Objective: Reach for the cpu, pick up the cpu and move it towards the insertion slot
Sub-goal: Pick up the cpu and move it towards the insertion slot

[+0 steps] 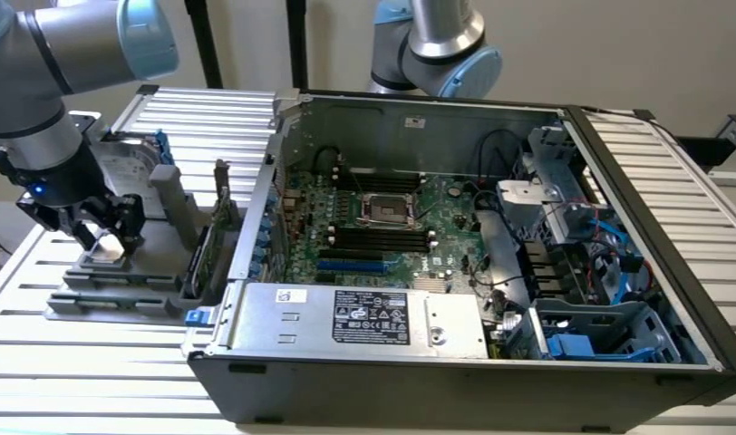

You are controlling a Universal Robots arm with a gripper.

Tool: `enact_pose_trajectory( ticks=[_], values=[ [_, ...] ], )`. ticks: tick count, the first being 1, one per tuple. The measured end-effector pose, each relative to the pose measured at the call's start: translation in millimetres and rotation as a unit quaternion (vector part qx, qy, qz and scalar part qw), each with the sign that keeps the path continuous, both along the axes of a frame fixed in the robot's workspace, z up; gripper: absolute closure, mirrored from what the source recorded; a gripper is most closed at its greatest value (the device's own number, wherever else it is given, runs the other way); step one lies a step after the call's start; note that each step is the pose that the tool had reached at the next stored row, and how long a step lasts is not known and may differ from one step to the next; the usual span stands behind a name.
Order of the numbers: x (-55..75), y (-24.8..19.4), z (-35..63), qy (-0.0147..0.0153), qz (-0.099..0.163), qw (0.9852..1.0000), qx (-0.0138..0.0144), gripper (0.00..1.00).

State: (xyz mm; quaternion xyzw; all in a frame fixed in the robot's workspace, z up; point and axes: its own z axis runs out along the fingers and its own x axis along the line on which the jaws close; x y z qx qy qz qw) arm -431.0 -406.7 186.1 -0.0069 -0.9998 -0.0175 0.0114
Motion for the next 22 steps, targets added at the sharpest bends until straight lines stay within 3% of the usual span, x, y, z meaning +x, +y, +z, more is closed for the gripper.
enact_pose_trajectory(
  ticks=[12, 22],
  values=[
    [0.1, 0.0, -0.1, 0.0, 0.0, 1.0, -0.0011, 0.38],
    [1.0, 0.1, 0.0, 0.0, 0.0, 1.0, -0.0061, 0.38]
  ],
)
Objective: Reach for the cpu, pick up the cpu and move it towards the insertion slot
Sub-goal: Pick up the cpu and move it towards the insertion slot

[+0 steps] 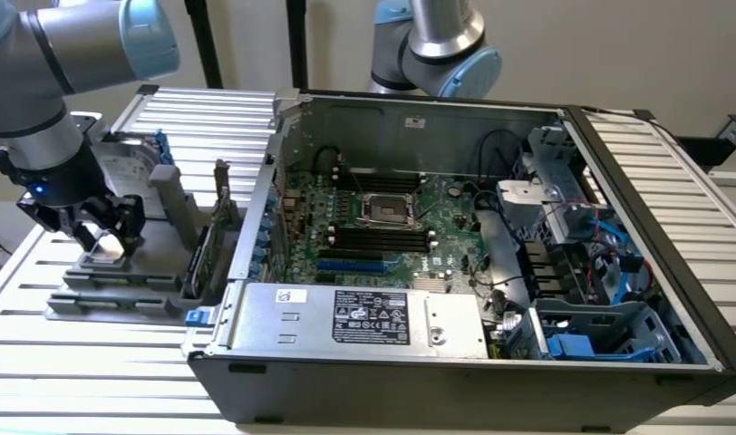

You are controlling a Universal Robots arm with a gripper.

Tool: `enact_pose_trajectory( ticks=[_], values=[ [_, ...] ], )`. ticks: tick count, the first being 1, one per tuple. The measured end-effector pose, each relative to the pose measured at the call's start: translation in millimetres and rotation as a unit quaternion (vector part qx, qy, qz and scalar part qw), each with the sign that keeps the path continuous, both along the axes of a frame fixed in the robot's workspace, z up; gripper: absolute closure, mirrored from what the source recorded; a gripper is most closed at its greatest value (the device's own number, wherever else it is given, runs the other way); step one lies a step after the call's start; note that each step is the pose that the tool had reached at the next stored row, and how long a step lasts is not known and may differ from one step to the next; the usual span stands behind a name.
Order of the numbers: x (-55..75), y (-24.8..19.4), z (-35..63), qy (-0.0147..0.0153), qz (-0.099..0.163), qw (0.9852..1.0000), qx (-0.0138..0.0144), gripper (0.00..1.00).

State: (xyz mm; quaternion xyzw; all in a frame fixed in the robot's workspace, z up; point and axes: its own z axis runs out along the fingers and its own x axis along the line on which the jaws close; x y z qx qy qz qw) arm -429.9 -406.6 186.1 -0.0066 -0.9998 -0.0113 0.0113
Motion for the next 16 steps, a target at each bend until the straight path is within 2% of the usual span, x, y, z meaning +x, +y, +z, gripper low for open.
enact_pose_trajectory(
  ticks=[5, 16],
  values=[
    [0.0, 0.0, 0.0, 0.0, 0.0, 1.0, -0.0009, 0.38],
    [0.0, 0.0, 0.0, -0.0007, 0.005, 1.0, -0.0009, 0.38]
  ],
)
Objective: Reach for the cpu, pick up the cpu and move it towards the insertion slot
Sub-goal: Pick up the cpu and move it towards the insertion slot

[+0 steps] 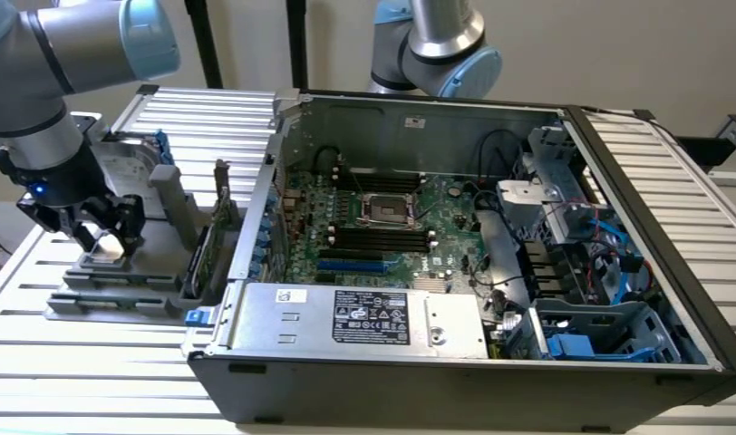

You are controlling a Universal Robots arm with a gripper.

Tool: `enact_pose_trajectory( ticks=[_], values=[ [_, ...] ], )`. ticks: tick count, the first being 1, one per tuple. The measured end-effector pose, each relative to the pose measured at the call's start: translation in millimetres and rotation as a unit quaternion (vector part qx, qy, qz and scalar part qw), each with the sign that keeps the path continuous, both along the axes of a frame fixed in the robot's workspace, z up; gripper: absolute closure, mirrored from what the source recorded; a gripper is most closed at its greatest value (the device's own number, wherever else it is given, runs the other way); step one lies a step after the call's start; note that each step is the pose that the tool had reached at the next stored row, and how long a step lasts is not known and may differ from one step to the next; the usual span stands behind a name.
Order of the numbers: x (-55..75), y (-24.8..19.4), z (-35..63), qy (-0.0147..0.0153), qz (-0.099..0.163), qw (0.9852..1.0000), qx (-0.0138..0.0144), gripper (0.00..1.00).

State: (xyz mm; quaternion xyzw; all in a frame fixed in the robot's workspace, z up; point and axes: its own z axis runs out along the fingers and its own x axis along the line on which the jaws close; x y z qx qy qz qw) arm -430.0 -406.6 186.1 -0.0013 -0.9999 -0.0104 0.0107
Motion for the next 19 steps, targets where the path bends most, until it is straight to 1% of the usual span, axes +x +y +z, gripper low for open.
enact_pose_trajectory(
  ticks=[1, 3, 4, 14, 17, 19],
  values=[
    [0.0, 0.0, 0.0, 0.0001, 0.001, 1.0, 0.0, 0.4],
    [0.0, 0.0, 0.2, 0.0001, 0.001, 1.0, -0.0001, 0.4],
    [0.0, 0.0, 0.3, 0.0, 0.002, 1.0, 0.0, 0.46],
    [0.0, 0.0, 1.3, 0.0, 0.002, 1.0, 0.0, 0.46],
    [0.0, 0.0, 6.1, 0.0, 0.002, 1.0, 0.0, 0.46],
    [0.0, 0.0, 12.4, 0.0001, 0.002, 1.0, 0.0, 0.46]
  ],
)
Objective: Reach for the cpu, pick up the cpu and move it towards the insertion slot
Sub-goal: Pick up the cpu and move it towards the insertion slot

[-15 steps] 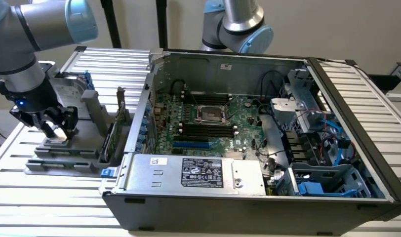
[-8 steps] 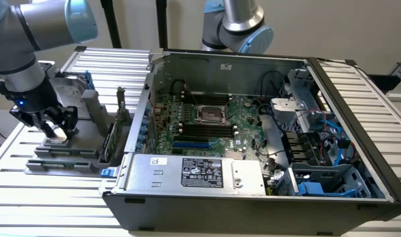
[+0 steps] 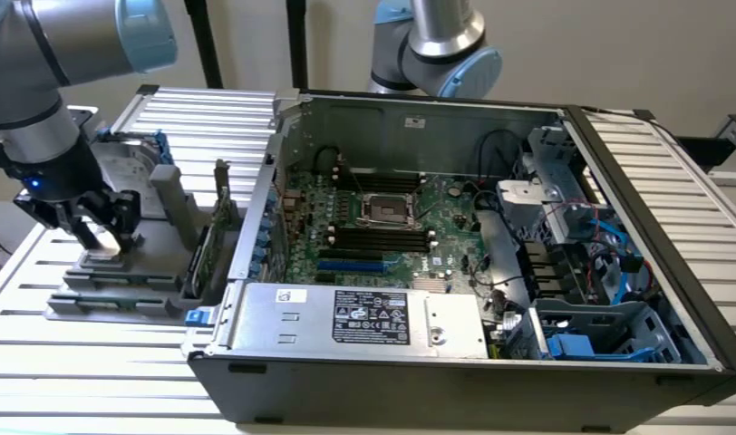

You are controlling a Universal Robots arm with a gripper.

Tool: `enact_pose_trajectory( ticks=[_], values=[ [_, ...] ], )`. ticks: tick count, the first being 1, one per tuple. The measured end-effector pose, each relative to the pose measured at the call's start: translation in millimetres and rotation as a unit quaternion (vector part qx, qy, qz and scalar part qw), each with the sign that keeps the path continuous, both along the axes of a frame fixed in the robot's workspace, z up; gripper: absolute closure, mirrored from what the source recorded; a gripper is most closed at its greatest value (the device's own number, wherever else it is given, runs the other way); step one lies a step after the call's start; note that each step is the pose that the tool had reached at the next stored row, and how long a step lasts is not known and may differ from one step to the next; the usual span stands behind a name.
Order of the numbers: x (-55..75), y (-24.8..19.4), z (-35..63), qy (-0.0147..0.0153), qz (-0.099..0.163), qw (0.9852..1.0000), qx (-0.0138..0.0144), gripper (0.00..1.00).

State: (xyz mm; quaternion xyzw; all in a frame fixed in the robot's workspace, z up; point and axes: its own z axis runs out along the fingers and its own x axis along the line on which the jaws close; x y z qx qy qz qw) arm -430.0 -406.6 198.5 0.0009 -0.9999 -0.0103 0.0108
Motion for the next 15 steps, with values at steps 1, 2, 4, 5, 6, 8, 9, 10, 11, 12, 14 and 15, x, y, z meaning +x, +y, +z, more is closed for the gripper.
enact_pose_trajectory(
  ticks=[1, 2, 4, 5, 6, 8, 9, 10, 11, 12, 14, 15],
  values=[
    [0.0, 0.0, 4.2, -0.0001, 0.0, 1.0, 0.0001, 0.46],
    [0.0, 0.0, 9.1, -0.0001, 0.0, 1.0, 0.0001, 0.46],
    [0.1, 0.0, 17.9, -0.0001, 0.0, 1.0, 0.0001, 0.46],
    [0.1, 0.0, 22.5, 0.0, 0.0, 1.0, 0.0001, 0.46],
    [0.1, 0.0, 27.1, 0.0, 0.0, 1.0, 0.0, 0.46],
    [0.3, 0.0, 36.4, 0.0, 0.0, 1.0, 0.0, 0.46],
    [0.4, 0.0, 40.9, 0.0, 0.0, 1.0, 0.0, 0.46],
    [0.6, 0.0, 45.4, -0.0001, 0.0, 1.0, 0.0001, 0.46],
    [1.0, 0.0, 49.9, 0.0, 0.0, 1.0, 0.0, 0.46],
    [1.4, -0.1, 54.4, -0.0001, 0.0, 1.0, 0.0, 0.46],
    [2.2, -0.2, 63.6, 0.0, 0.0, 1.0, 0.0, 0.46],
    [2.6, -0.2, 67.9, -0.0001, 0.0, 1.0, 0.0001, 0.46]
  ],
)
